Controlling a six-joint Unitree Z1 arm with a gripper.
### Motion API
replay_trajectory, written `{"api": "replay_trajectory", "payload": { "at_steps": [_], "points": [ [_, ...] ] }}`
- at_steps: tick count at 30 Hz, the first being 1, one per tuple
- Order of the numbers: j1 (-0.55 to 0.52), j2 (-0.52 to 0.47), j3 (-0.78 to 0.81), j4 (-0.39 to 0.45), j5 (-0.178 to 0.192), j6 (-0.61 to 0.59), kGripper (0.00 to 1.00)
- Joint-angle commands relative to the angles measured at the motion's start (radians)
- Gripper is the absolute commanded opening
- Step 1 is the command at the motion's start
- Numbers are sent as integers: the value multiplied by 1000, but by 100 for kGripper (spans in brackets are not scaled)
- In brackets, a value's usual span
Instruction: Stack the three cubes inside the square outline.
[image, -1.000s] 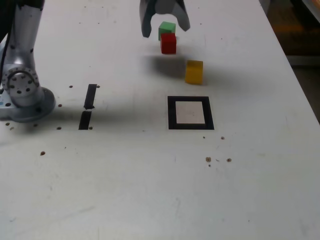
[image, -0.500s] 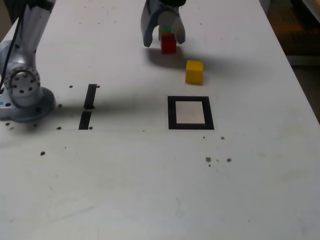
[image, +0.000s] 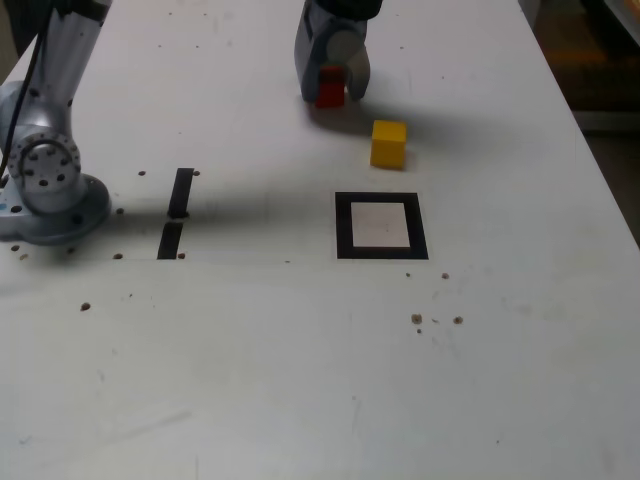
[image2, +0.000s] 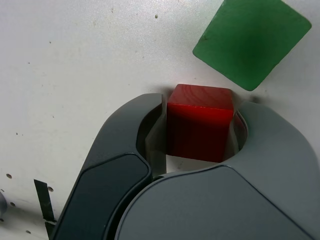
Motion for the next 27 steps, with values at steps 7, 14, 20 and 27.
{"api": "replay_trajectory", "payload": {
  "at_steps": [7, 14, 20, 27],
  "points": [
    [-12, -106, 46, -12, -6, -9, 20],
    [-111, -263, 28, 161, 7, -84, 19],
    [-305, -323, 58, 238, -31, -217, 19],
    [-536, -266, 43, 224, -97, -374, 19]
  ]
}}
